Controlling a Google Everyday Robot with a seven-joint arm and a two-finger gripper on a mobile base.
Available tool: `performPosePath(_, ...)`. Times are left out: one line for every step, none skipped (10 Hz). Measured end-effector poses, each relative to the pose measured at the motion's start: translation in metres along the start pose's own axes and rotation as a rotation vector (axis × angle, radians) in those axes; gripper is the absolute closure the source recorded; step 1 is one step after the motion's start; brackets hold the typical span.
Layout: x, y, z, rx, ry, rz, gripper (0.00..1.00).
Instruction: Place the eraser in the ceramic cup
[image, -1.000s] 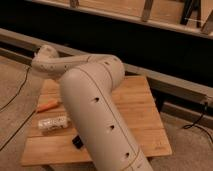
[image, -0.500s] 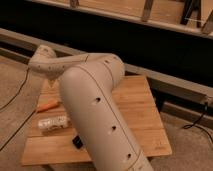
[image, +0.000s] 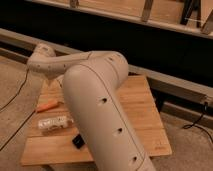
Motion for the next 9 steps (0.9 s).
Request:
performPosePath(0.000, -0.001, -0.009, -0.005, -0.002, 0.009, 0.20)
performPosePath(0.001, -0.003, -0.019, -0.007, 0.001, 0.019, 0.20)
performPosePath(-0.001, -0.008, -0.035, -0.010, -0.001, 0.035, 0.20)
performPosePath(-0.002, -0.018, -0.057, 0.000, -0.004, 0.056, 0.20)
performPosePath(-0.003, -0.028, -0.074, 0.019, -0.006, 0.080, 0.20)
performPosePath(-0.004, -0.035, -0.083, 0.033, -0.007, 0.097, 0.20)
performPosePath(-0.002, -0.050, -0.102, 0.071, -0.005, 0.140, 0.20)
performPosePath(-0.001, -0.057, -0.110, 0.091, -0.002, 0.160, 0.20)
performPosePath(0.003, -0.062, -0.116, 0.116, 0.006, 0.180, 0.20)
